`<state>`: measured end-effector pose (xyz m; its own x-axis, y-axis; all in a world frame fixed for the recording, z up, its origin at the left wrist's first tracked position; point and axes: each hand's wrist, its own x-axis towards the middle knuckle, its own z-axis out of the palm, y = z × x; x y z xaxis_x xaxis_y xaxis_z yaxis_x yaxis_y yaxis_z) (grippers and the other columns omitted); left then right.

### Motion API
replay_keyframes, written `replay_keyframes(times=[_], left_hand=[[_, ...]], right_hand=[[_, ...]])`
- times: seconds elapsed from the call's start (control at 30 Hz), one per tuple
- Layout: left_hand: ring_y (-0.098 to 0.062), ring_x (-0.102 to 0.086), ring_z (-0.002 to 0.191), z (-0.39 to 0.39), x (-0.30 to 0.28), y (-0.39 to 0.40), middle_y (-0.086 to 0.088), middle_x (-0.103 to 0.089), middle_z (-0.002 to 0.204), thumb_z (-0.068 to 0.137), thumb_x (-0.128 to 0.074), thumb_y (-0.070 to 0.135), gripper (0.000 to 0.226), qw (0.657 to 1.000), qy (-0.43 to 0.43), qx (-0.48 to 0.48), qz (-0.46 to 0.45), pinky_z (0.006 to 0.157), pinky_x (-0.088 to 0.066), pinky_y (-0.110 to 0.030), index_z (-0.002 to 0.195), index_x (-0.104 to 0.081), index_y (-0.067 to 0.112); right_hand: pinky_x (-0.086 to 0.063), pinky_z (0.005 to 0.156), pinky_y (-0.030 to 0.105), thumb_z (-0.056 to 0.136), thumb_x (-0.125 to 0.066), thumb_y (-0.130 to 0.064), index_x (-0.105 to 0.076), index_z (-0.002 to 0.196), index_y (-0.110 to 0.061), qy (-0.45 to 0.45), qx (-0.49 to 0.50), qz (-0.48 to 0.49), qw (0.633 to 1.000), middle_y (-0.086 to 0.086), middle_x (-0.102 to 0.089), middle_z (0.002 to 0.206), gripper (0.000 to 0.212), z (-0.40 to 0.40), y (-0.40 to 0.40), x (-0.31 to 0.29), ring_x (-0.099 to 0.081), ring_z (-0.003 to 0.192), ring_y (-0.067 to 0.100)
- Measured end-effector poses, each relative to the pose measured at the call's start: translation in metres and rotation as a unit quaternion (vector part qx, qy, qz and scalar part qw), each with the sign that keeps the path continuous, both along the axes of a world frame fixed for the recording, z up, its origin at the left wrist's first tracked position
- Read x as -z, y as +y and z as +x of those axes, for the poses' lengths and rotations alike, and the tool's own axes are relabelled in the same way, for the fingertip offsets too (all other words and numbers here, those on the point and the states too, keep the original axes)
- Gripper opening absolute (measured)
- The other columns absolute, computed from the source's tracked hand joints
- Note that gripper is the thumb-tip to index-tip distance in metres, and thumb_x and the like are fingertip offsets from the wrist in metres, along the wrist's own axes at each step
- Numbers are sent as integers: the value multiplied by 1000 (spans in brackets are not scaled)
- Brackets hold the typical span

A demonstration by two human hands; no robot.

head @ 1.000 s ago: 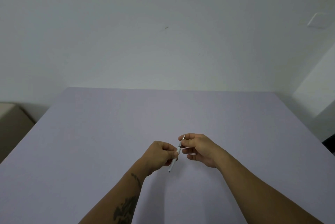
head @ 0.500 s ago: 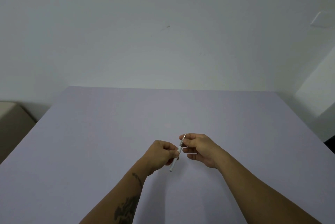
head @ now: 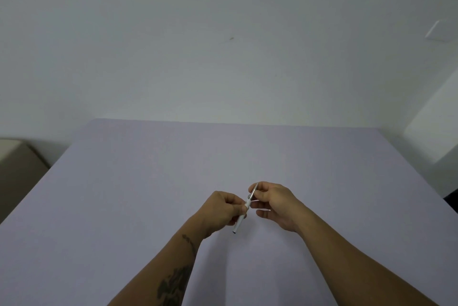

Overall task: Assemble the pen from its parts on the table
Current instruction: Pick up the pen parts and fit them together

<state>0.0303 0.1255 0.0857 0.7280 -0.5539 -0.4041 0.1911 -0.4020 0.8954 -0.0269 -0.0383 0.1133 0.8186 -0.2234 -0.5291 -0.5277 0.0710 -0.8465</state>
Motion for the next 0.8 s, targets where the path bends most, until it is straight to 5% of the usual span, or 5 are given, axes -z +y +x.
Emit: replay_keyframes(times=[0.23,0.6,0.8], left_hand=[[-18,-65,76,4,-2,-4,-10,-73,83,90,-65,14,12,1000,-22,-11,2,77,-58,-31,85,-75,10],[-19,-65,78,2,-3,-7,-7,-73,83,91,-65,14,13,1000,-8,-3,-7,76,-58,-30,82,-74,13],[-20,-64,80,1,-3,-9,-8,-72,84,92,-64,15,14,1000,-8,-2,0,80,-57,-32,83,-74,12]], right_hand=[[-52,78,35,96,-62,-24,-71,99,-10,-1,9,3,1000,6,-69,93,17,3,-6,4,-65,87,21],[-53,78,35,101,-50,-7,-72,100,-10,-10,23,5,1000,8,-71,95,22,5,-9,0,-66,89,21],[-51,74,34,95,-62,-21,-71,90,-11,0,19,-1,1000,5,-70,89,14,2,-8,5,-64,84,21]])
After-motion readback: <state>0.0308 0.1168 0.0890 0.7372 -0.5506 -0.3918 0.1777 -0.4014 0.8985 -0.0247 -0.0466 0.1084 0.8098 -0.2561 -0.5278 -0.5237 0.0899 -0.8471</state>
